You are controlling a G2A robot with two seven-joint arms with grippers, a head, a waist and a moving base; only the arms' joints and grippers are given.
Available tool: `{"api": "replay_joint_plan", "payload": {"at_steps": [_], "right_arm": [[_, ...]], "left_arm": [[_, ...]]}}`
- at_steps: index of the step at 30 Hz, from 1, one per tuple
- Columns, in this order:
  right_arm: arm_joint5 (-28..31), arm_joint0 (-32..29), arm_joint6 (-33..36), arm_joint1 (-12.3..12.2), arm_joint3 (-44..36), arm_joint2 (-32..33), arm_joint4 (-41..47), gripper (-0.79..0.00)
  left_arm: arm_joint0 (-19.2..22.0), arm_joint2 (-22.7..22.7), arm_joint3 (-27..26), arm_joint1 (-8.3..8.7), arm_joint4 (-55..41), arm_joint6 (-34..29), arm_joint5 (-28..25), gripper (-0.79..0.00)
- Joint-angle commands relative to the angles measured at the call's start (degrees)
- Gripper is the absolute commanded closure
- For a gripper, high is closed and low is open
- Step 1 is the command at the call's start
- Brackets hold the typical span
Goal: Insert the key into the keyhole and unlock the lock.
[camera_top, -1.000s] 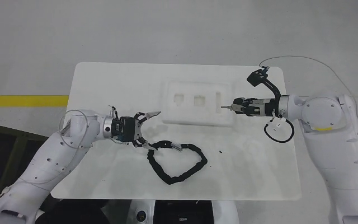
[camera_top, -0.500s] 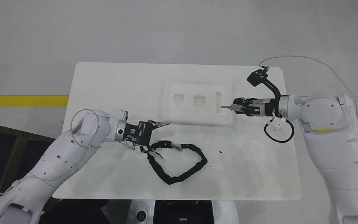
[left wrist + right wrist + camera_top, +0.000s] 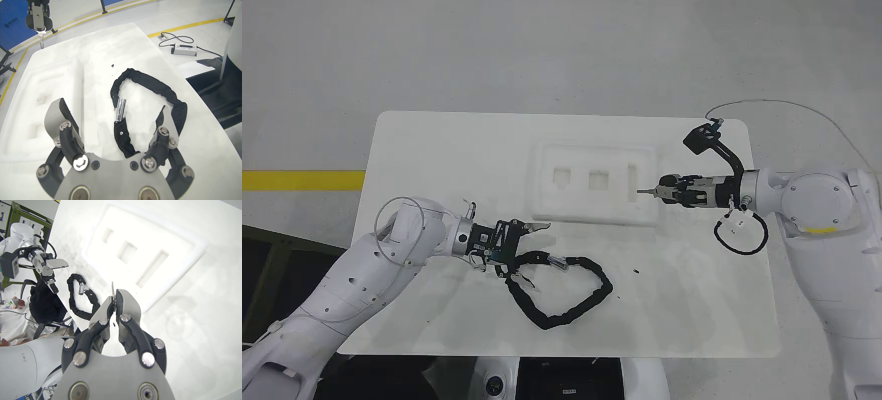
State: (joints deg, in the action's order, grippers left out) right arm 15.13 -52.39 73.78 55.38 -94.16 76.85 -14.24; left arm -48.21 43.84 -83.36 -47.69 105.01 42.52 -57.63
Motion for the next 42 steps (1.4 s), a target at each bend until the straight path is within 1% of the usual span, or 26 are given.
{"api": "replay_joint_plan", "payload": {"at_steps": [1, 7, 8, 11, 18, 24, 29, 30, 31, 32, 34, 37, 42], "right_arm": [[0.0, 0.0, 0.0, 0.0, 0.0, 0.0, 0.0, 0.0], [0.0, 0.0, 0.0, 0.0, 0.0, 0.0, 0.0, 0.0], [0.0, 0.0, 0.0, 0.0, 0.0, 0.0, 0.0, 0.0], [0.0, 0.0, 0.0, 0.0, 0.0, 0.0, 0.0, 0.0], [0.0, 0.0, 0.0, 0.0, 0.0, 0.0, 0.0, 0.0], [0.0, 0.0, 0.0, 0.0, 0.0, 0.0, 0.0, 0.0], [0.0, 0.0, 0.0, 0.0, 0.0, 0.0, 0.0, 0.0], [0.0, 0.0, 0.0, 0.0, 0.0, 0.0, 0.0, 0.0], [0.0, 0.0, 0.0, 0.0, 0.0, 0.0, 0.0, 0.0], [0.0, 0.0, 0.0, 0.0, 0.0, 0.0, 0.0, 0.0], [0.0, 0.0, 0.0, 0.0, 0.0, 0.0, 0.0, 0.0], [0.0, 0.0, 0.0, 0.0, 0.0, 0.0, 0.0, 0.0], [0.0, 0.0, 0.0, 0.0, 0.0, 0.0, 0.0, 0.0]], "left_arm": [[0.0, 0.0, 0.0, 0.0, 0.0, 0.0, 0.0, -0.785], [0.0, 0.0, 0.0, 0.0, 0.0, 0.0, 0.0, -0.785], [-0.47, -0.06, -0.31, -0.05, -0.02, -1.32, 0.85, -0.785], [-1.23, -0.7, -1.62, -0.28, -0.4, -5.22, 0.45, -0.785], [-1.23, -2.6, -2.23, -1.33, -0.25, -14.18, 0.58, -0.785], [-0.58, -3.09, -2.48, -2.26, -1.88, -19.67, 1.32, -0.785], [0.56, -4.43, -3.11, -3.31, -2.22, -23.28, 1.27, -0.785], [0.69, -4.61, -2.98, -3.49, -2.41, -23.86, 1.23, -0.767], [0.85, -4.82, -2.9, -3.65, -2.48, -24.51, 1.12, -0.717], [0.96, -4.96, -2.76, -3.81, -2.65, -25.0, 1.07, -0.637], [1.11, -5.12, -2.35, -4.06, -2.99, -25.89, 1.19, -0.533], [1.31, -5.17, -1.91, -4.35, -3.26, -27.03, 1.46, -0.505], [1.5, -5.17, -1.63, -4.71, -3.41, -28.49, 1.75, -0.548]]}}
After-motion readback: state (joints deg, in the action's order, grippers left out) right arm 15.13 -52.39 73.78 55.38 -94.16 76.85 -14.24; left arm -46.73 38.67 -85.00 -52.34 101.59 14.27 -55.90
